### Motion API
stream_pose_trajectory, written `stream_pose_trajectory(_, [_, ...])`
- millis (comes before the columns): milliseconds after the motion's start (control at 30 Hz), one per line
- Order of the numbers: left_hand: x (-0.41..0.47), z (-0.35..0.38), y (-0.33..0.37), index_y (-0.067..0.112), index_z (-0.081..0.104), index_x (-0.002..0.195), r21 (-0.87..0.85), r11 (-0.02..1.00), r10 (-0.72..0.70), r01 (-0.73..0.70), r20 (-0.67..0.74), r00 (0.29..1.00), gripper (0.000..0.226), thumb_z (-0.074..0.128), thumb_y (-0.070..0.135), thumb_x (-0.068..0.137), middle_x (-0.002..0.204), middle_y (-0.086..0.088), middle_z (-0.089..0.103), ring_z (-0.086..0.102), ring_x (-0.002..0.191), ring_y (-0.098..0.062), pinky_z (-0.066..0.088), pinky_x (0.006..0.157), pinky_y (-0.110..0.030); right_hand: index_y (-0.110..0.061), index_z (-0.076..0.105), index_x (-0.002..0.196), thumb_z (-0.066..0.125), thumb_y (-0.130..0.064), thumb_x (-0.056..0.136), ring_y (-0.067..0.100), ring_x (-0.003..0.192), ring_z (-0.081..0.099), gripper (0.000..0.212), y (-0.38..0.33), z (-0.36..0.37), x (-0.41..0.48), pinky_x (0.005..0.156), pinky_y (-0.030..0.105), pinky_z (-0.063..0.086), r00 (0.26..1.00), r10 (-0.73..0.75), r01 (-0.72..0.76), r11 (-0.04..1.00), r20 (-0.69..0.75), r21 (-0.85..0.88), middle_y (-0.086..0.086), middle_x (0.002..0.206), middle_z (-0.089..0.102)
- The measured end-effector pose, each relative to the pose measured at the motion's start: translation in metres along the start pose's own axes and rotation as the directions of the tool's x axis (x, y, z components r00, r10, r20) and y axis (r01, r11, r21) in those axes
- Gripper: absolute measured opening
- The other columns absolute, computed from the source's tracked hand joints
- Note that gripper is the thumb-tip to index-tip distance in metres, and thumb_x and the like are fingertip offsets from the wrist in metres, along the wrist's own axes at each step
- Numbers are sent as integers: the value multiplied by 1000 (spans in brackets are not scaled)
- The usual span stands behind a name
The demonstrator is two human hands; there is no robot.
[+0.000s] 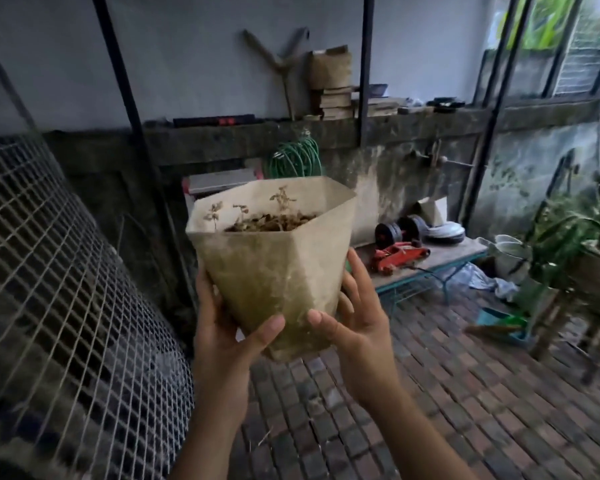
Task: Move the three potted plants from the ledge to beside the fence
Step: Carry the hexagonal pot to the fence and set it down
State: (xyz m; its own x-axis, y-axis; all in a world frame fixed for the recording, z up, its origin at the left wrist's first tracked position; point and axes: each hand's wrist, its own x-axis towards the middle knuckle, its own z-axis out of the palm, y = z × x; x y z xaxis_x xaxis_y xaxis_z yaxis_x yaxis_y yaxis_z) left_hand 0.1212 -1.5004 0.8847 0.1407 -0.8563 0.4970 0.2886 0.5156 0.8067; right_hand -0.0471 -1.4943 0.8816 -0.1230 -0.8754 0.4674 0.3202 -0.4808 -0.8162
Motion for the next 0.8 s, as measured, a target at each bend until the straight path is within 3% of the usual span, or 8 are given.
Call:
stream_pose_trajectory(167, [93,14,-70,60,41,152,20,999,-25,26,-66,998,113,101,38,58,153,13,60,63,135,-12,62,90,-30,-46,49,151,95,-27,72,19,138,58,94,56,-28,111,102,41,58,996,80,-81,997,43,12,-2,150,61])
stream_pose_trajectory(267, [137,13,-104,62,41,150,31,999,-15,19,-127,992,110,93,24,60,156,12,56,62,137,-14,62,91,-31,-46,52,149,96,-21,71,23,140,57,93,84,-33,167,109,52,53,991,114,-115,993,72,19,0,151,61])
stream_pose_trajectory(400, [188,-1,-142,60,39,152,29,999,-19,24,-174,985,116,98,26,59,157,14,56,61,139,-14,62,92,-33,-46,52,149,93,-16,72,25,143,55,92,126,-33,227,112,61,48,981,127,-132,991,147,27,0,154,58])
stream_pose_trajectory(567, [250,-28,-184,63,40,151,33,999,-20,27,-192,981,121,105,41,51,160,13,52,57,142,-14,62,92,-32,-57,52,144,98,-34,68,17,147,49,92,179,-23,293,113,56,48,970,95,-104,994,223,30,-8,162,48])
stream_pose_trajectory(633, [274,-32,-197,67,39,149,62,998,-17,32,-226,974,119,104,42,53,162,14,50,55,144,-14,61,94,-31,-60,49,145,97,-35,69,19,149,46,93,195,-20,322,114,60,47,960,100,-108,994,261,16,-8,164,45])
stream_pose_trajectory(800, [333,-38,-224,63,37,151,98,995,16,11,-271,963,111,101,35,64,163,13,48,54,146,-17,60,101,-40,-51,34,158,90,-37,80,21,149,47,97,238,-13,394,112,57,49,926,101,-104,995,365,-12,-4,166,42])
